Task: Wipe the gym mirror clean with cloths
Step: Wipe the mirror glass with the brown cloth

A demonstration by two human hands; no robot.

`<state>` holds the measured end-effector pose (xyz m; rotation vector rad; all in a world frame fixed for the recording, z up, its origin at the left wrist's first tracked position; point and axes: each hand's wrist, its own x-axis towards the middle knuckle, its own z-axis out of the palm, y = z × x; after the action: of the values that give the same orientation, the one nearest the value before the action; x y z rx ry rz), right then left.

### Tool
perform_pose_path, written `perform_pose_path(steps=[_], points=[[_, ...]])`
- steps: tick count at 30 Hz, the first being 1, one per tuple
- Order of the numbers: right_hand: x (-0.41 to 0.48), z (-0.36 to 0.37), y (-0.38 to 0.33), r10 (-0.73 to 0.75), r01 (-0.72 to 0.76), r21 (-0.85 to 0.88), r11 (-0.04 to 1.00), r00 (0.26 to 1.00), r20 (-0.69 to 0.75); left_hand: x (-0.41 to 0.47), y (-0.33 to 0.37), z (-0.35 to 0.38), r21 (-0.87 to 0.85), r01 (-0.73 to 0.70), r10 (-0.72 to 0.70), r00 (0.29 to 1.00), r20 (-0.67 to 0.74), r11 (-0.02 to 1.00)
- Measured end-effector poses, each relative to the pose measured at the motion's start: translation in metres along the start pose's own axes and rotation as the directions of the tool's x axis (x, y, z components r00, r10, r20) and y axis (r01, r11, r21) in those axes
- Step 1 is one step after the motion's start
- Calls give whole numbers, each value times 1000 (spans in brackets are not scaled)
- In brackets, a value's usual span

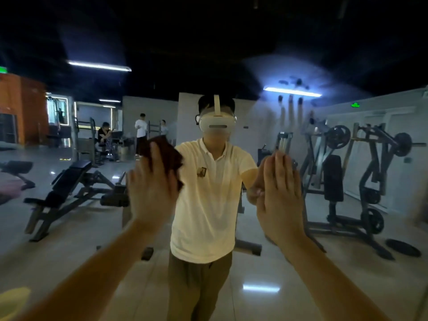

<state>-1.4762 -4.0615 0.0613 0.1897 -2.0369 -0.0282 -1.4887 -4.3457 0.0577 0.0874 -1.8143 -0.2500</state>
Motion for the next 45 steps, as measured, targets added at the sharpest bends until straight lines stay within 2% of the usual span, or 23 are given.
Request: perform_pose_path(steps=[4,7,9,10,12,14,16,19,21,24,26,29,31,33,35,36,38,40,42,43,45], points=[[-2,6,-4,7,-7,78,997,1000,-2,-53,82,25,-116,-268,272,962,13,956],[-9,4,2,-29,29,129,991,1000,1,-89,122,37,-181,-515,536,840,89,838],[-25,3,3,-32,32,131,991,999,-2,-95,115,39,-207,-610,637,764,105,765],[-36,3,3,-17,16,139,990,1000,1,-91,101,35,-204,-613,640,762,102,763],[-61,7,2,43,-44,162,986,999,8,-84,53,30,-126,-542,551,833,52,831],[-85,15,2,126,-127,152,980,992,15,-80,-15,27,-42,-398,399,917,19,917],[-105,25,3,199,-202,131,971,979,33,-90,-69,25,-35,-230,230,973,10,973],[-123,34,1,200,-209,124,970,976,81,-129,-76,31,-63,-100,103,994,40,993],[-127,35,0,177,-191,155,969,979,104,-164,-49,38,-106,-136,148,983,109,985],[-129,33,9,105,-128,222,967,988,112,-203,9,50,-136,-254,272,952,138,958],[-132,29,21,39,-69,249,966,992,122,-226,57,60,-173,-382,409,897,166,908],[-136,23,44,-93,55,274,960,987,127,-261,129,70,-235,-555,602,751,272,798],[-137,17,68,-164,132,252,959,980,113,-271,154,73,-256,-598,650,709,272,759],[-136,10,102,-96,72,205,976,990,108,-266,152,76,-244,-634,679,697,229,733],[-129,2,141,58,-68,133,989,995,77,-246,130,68,-180,-558,580,809,98,810],[-124,0,159,128,-132,116,984,991,41,-230,114,64,-156,-454,469,880,80,877],[-115,-2,186,221,-221,109,969,975,10,-195,88,50,-69,-225,232,965,125,972],[-112,1,197,227,-232,95,968,972,66,-175,91,44,17,28,-30,992,121,999],[-114,5,201,165,-173,73,982,981,105,-177,131,53,1,229,-228,969,99,973],[-116,5,203,140,-148,66,987,983,121,-187,162,58,-17,255,-252,962,101,967],[-116,0,209,97,-108,60,992,983,156,-217,227,68,-32,143,-137,981,140,989]])
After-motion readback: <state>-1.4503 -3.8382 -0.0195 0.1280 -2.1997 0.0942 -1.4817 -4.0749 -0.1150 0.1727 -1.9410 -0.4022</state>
